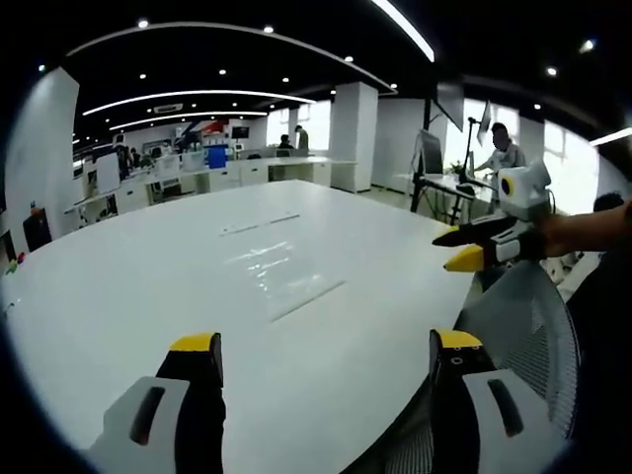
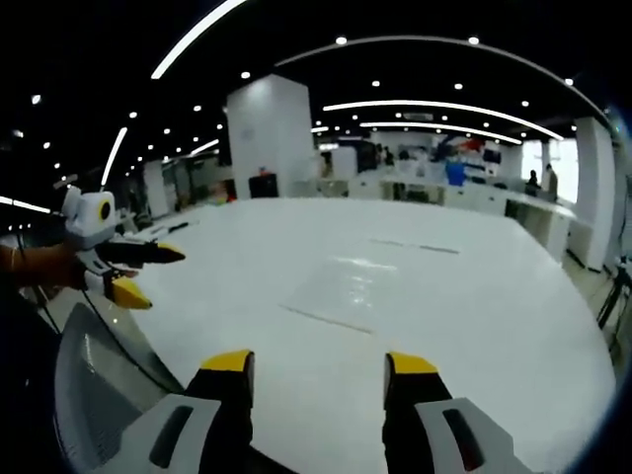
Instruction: Open the resealable bag by pulling the two sides of the seal apart until the entire bag opening is separated and visibly accessible.
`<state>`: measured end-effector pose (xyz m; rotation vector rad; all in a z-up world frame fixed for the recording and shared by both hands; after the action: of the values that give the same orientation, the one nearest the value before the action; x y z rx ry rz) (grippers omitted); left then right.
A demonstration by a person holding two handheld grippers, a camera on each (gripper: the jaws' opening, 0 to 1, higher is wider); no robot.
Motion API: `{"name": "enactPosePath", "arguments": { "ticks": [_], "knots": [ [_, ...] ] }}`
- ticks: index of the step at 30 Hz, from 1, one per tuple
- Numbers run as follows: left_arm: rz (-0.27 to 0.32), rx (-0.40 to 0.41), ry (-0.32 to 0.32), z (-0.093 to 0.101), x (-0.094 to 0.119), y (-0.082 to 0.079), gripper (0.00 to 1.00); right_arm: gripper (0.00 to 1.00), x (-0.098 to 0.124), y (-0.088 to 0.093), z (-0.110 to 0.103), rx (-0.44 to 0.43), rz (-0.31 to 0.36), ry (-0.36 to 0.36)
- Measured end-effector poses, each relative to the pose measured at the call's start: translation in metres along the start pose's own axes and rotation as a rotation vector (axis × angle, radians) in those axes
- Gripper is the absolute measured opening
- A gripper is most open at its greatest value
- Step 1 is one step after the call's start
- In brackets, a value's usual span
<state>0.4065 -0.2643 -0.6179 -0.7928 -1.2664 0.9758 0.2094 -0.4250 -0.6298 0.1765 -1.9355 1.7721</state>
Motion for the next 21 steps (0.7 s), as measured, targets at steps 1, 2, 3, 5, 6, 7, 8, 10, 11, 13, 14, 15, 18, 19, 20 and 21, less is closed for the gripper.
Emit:
{"name": "enactPosePath", "arguments": {
  "ticks": [1, 2, 3, 5, 6, 7, 8, 10, 11, 13, 14, 15, 18, 19, 20, 21],
  "knots": [
    [-0.001, -0.001, 0.000, -0.0004, -0.0001, 0.0004, 0.84, 0.51, -0.0003, -0.0007, -0.0003, -0.007, 0.006, -0.001],
    [-0.002, -0.002, 0.000, -0.0005, -0.0002, 0.0003, 0.84, 0.51, -0.0005, -0.0011, -0.0008, -0.011, 0.009, -0.002],
    [-0.002, -0.002, 0.000, -0.0005, -0.0002, 0.0003, 0.84, 0.50, -0.0006, -0.0014, -0.0009, -0.014, 0.009, -0.003],
    [-0.004, -0.003, 0.000, -0.0002, -0.0002, 0.0002, 0.84, 0.50, -0.0007, -0.0017, -0.0007, -0.012, 0.010, -0.001],
    [-0.003, -0.003, 0.001, 0.0002, -0.0003, 0.0000, 0.84, 0.50, -0.0007, -0.0015, -0.0006, -0.012, 0.010, -0.002],
    [-0.004, -0.002, 0.001, 0.0003, -0.0006, 0.0001, 0.84, 0.50, -0.0005, -0.0016, -0.0006, -0.012, 0.010, -0.001],
    [-0.004, -0.002, 0.002, 0.0005, -0.0007, 0.0001, 0.84, 0.50, -0.0001, -0.0020, -0.0006, -0.013, 0.012, 0.000],
    [-0.004, -0.002, 0.003, 0.0016, -0.0010, -0.0002, 0.83, 0.50, 0.0004, -0.0021, -0.0006, -0.015, 0.013, 0.000],
    [-0.006, -0.002, 0.004, 0.0016, -0.0013, 0.0008, 0.83, 0.50, 0.0008, -0.0020, -0.0007, -0.015, 0.013, 0.001],
    [-0.008, 0.000, 0.006, 0.0025, -0.0013, 0.0013, 0.83, 0.50, 0.0014, -0.0016, -0.0012, -0.017, 0.014, 0.001],
    [-0.010, 0.001, 0.007, 0.0028, -0.0013, 0.0017, 0.83, 0.50, 0.0017, -0.0013, -0.0020, -0.020, 0.015, 0.001],
    [-0.011, 0.001, 0.007, 0.0030, -0.0012, 0.0021, 0.83, 0.50, 0.0019, -0.0011, -0.0023, -0.020, 0.014, 0.001],
    [-0.015, 0.001, 0.008, 0.0028, -0.0011, 0.0036, 0.82, 0.50, 0.0019, -0.0013, -0.0023, -0.018, 0.013, 0.001],
    [-0.015, 0.001, 0.007, 0.0027, -0.0010, 0.0039, 0.82, 0.50, 0.0018, -0.0018, -0.0024, -0.022, 0.017, 0.000],
    [-0.016, 0.001, 0.006, 0.0025, -0.0009, 0.0041, 0.82, 0.50, 0.0015, -0.0021, -0.0024, -0.026, 0.019, -0.001],
    [-0.017, 0.001, 0.005, 0.0023, -0.0008, 0.0042, 0.82, 0.50, 0.0013, -0.0023, -0.0024, -0.028, 0.021, -0.001]
  ]
}}
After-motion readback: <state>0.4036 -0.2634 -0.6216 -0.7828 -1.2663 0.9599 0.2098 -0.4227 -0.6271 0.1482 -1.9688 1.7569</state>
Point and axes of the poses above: the point that each gripper's makers call its tool centre point, and the gripper's own axes: x roughly backward along the fingers, z roughly to its right, y roughly out of its underside, the point moved 5 cm from there along x, roughly backward along the fingers, and after that the axes turned 4 degrees about x, right-handed, at the moved point
